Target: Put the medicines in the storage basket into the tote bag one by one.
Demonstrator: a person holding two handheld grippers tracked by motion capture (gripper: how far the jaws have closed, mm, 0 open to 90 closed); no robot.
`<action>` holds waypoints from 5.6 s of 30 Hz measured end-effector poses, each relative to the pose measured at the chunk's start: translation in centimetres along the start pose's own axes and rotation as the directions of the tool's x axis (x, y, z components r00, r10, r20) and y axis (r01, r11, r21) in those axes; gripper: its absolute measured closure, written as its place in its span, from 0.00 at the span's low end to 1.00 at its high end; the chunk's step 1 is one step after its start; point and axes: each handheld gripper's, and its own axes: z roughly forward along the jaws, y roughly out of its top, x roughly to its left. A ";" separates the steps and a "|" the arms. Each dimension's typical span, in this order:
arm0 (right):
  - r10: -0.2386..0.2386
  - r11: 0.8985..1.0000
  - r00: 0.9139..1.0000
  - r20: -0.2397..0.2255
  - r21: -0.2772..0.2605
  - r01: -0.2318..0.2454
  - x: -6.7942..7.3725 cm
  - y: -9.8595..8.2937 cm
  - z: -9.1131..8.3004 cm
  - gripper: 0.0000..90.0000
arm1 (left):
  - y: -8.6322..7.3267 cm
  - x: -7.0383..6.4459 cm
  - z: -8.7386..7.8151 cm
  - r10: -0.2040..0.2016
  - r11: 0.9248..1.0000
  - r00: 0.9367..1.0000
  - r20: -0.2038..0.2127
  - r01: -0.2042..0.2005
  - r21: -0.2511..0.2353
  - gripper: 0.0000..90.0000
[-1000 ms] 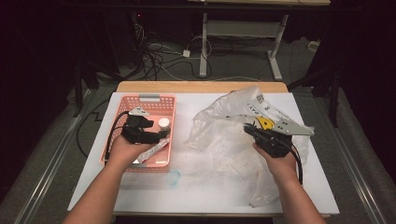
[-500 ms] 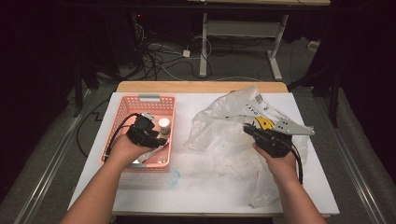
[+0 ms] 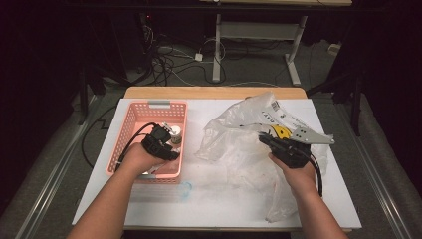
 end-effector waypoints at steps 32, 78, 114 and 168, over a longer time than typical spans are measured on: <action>-0.003 1.000 1.000 0.003 -0.016 0.004 0.0 0.3 -0.4 1.00 | 0.2 -0.1 0.3 -0.045 0.999 0.997 -0.062 0.047 0.027 0.74; -0.005 1.000 1.000 0.012 -0.030 0.006 -0.1 0.3 -0.6 1.00 | -2.7 -2.0 -4.9 -0.055 0.901 0.996 -0.068 0.020 -0.433 0.75; -0.042 0.999 0.999 0.028 -0.010 0.042 0.6 0.2 -0.6 1.00 | -6.6 -5.9 -7.3 -0.049 0.736 0.998 -0.025 0.019 -0.676 0.75; -0.075 0.997 0.997 -0.003 -0.021 0.075 2.3 0.7 -0.5 1.00 | -2.9 -16.0 -4.3 0.230 0.729 0.973 0.023 -0.156 -0.666 0.75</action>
